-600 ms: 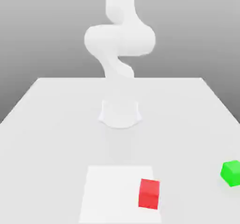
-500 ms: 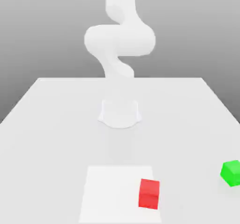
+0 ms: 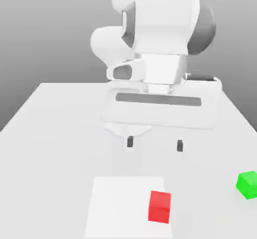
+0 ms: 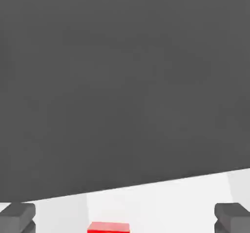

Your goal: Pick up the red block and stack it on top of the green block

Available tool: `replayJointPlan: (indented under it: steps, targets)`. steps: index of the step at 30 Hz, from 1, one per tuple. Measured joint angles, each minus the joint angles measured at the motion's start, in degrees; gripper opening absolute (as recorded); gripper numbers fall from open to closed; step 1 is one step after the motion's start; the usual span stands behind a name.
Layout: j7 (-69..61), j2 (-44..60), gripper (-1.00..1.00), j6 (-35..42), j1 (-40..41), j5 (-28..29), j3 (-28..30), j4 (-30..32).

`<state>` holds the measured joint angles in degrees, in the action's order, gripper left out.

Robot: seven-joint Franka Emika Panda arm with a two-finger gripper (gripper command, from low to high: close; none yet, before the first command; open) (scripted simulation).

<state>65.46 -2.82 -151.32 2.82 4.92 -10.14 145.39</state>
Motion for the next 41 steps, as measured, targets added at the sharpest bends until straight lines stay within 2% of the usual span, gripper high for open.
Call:
replayJointPlan:
  steps: [5,10,11,18,23,25,33,37,38,41]
  targets:
    - [3.03,10.14,0.0,-5.1,-1.53,-0.77,-0.24,2.9]
    - [6.34,20.47,0.0,-13.3,-4.13,3.05,3.07,1.81]
    - [6.73,21.66,-1.0,-14.3,-4.51,3.58,3.56,1.63]
    - [6.75,21.52,-1.0,-14.25,-4.44,3.57,3.47,1.66]
    - [3.42,12.41,-1.0,-6.69,-2.91,-0.89,1.01,3.12]
    - [1.19,10.94,-1.0,-4.25,-4.99,-1.06,-1.71,2.28]
    - [-7.44,11.97,-1.0,1.42,-17.05,2.82,-15.56,-3.55]
    - [-3.44,19.65,-1.0,-3.65,-22.0,10.65,-12.97,-5.26]
    - [-2.65,20.85,1.0,-4.59,-22.67,11.82,-12.22,-5.39]
    - [-2.65,20.85,1.0,-4.59,-22.67,11.82,-12.22,-5.39]
